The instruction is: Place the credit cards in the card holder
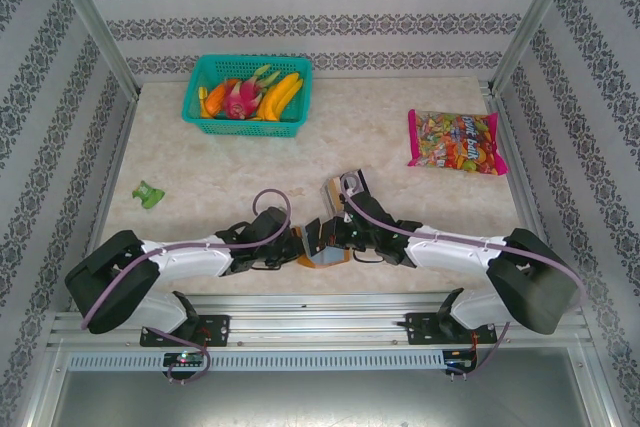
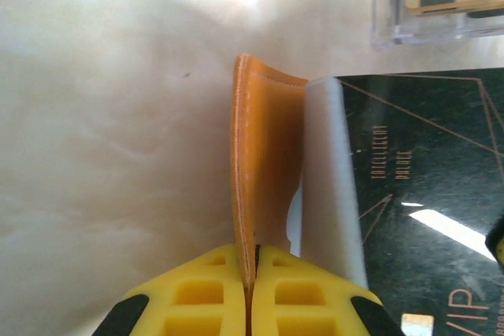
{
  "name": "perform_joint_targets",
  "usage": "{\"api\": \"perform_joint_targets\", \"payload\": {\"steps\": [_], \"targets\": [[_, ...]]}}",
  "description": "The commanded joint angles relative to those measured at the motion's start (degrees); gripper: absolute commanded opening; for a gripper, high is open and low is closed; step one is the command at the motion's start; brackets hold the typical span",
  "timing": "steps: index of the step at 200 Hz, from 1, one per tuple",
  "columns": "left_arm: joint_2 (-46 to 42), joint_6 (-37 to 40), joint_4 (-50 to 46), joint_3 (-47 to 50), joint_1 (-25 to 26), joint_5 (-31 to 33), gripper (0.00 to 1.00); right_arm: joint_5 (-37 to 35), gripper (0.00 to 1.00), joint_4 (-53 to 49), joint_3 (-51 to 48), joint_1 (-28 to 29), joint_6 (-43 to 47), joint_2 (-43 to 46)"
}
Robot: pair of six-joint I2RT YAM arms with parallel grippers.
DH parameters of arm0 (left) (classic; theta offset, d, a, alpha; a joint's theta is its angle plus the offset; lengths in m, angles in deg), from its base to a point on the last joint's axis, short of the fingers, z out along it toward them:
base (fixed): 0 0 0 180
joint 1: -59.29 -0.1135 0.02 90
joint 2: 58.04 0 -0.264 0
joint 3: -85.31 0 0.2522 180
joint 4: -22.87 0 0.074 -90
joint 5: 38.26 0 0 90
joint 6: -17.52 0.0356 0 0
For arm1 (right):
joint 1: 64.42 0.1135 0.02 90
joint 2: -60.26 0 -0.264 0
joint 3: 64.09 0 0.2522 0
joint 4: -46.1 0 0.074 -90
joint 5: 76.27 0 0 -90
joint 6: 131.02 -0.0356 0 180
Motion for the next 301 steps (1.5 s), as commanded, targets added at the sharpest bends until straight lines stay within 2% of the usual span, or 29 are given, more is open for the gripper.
{"api": "perform_joint_targets", "payload": {"steps": [1,43,83,129,155,187,227,259,301], "targets": [[-1.22,0.34,-4.28,-0.31,-0.63,1.5,0.12,-3.72,0.0,-2.85,0.85,0.49,-0.41,0.02],[-8.21,3.0,-16.53,-1.67,-0.61,7.83,0.37,-3.35,0.0,-1.53,-0.56,-0.24,-0.61,0.52],[-10.59,3.59,-17.25,-2.32,-0.61,9.46,0.63,-1.65,0.0,-0.59,0.11,-0.26,-0.69,-1.32],[-8.25,5.91,-12.58,-3.0,-0.6,6.65,0.65,-2.23,0.0,-0.8,0.03,-0.22,-1.09,-1.81],[-4.62,7.16,-10.9,-4.36,-0.64,4.42,0.59,-2.54,0.0,-0.8,-0.32,-0.35,-1.36,-1.71],[-1.38,6.65,-13.11,-5.32,-0.64,6.0,0.32,-2.68,0.0,-1.38,-0.5,-0.71,-1.52,-0.7],[0.89,7.2,-13.0,-5.44,-0.6,5.39,0.11,-3.53,0.0,0.23,-4.0,-2.13,-3.32,3.99],[1.65,7.67,-13.0,-5.54,-0.61,5.11,0.09,-3.22,0.0,2.55,-7.31,-3.24,-4.54,6.64],[2.74,7.8,-12.9,-5.73,-0.6,4.25,0.09,-0.3,0.0,7.79,-8.1,-3.06,-5.72,3.56]]}}
